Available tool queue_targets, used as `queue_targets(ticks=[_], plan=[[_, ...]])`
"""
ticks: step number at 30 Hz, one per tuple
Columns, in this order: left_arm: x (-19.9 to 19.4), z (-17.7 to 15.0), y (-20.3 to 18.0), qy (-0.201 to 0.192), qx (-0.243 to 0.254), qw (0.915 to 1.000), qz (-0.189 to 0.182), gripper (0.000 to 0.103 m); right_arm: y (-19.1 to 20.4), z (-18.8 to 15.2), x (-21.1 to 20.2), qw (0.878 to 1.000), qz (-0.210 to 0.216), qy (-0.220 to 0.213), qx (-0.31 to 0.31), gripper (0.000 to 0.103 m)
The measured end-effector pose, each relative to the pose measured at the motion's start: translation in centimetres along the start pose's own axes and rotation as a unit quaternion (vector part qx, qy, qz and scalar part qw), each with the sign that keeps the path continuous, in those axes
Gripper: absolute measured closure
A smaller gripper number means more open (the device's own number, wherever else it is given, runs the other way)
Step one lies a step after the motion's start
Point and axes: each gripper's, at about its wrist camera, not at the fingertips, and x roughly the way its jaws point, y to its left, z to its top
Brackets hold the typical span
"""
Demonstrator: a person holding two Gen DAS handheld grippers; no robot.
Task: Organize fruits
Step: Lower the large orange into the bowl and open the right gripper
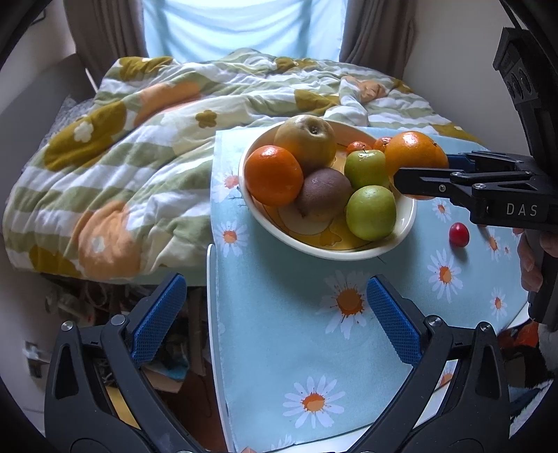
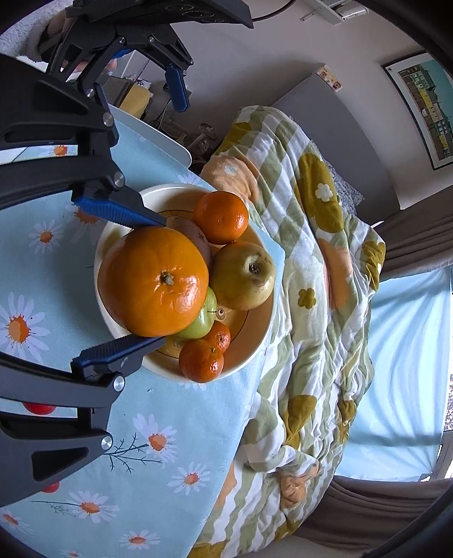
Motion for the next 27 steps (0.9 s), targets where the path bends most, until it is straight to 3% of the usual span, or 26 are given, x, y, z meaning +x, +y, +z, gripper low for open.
queue_targets(ticks=[9, 13, 18, 19, 21, 23, 27], plan=[[0.3, -1.1, 0.5, 0.011, -0.004, 0.9999, 0.003, 0.0, 4.6, 1.1, 2.8, 0.997, 0.052, 0.007, -0.056, 0.048], [0.3, -1.9, 1.3, 0.015, -0.013, 0.9998, 0.006, 0.0, 5.6, 0.8, 4.6, 0.996, 0.054, 0.017, -0.07, 0.048], [0.4, -2.5, 1.9, 0.021, -0.022, 0.9995, 0.008, 0.0, 5.8, 0.6, 5.8, 0.996, 0.02, 0.032, -0.08, 0.048], [0.4, -2.5, 2.0, 0.022, -0.022, 0.9995, 0.008, 0.0, 5.7, 0.6, 5.6, 0.996, 0.02, 0.023, -0.079, 0.046], [0.4, -2.5, 2.0, 0.022, -0.023, 0.9995, 0.009, 0.0, 5.3, 0.8, 5.0, 0.997, 0.031, 0.013, -0.069, 0.026], [0.3, -2.4, 2.0, 0.021, -0.023, 0.9995, 0.008, 0.0, 4.9, 0.9, 4.5, 0.998, 0.036, 0.006, -0.057, 0.017], [-0.1, -1.9, 1.9, 0.017, -0.019, 0.9996, 0.007, 0.0, 4.5, 1.2, 3.9, 0.998, 0.033, 0.003, -0.045, 0.017]])
